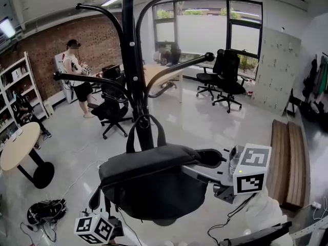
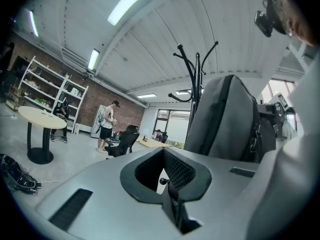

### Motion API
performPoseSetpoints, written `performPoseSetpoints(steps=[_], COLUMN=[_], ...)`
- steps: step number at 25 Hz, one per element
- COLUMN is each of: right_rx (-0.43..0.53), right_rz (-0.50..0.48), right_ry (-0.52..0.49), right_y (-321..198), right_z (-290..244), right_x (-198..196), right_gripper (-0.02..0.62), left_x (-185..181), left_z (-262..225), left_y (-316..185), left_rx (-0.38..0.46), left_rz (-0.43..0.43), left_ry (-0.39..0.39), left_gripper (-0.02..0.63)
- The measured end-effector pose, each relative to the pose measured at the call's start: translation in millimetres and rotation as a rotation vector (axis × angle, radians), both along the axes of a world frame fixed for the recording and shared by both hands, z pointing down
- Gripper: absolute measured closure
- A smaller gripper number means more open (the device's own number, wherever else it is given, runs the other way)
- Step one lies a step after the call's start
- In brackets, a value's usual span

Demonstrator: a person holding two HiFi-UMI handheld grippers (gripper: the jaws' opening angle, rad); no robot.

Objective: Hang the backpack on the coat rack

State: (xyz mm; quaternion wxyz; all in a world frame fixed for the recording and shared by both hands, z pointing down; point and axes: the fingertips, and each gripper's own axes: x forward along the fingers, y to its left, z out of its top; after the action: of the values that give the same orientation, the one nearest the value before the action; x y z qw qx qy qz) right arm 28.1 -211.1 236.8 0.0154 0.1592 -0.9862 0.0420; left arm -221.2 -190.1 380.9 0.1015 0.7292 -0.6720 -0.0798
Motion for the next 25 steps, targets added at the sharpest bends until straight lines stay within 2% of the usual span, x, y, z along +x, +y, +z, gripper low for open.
performPoseSetpoints(steps=[25], right_rx=[-0.155], right_rz=[0.005], right_ry=[-0.029], right_y=[-52], right_z=[34], right_x=[-22], right_gripper=[0.489], left_x=[-15], left_z=[25], left_y=[-3], left_rx=[-0.042], left_rz=[-0.017], left_ry=[0.033], left_gripper=[0.603])
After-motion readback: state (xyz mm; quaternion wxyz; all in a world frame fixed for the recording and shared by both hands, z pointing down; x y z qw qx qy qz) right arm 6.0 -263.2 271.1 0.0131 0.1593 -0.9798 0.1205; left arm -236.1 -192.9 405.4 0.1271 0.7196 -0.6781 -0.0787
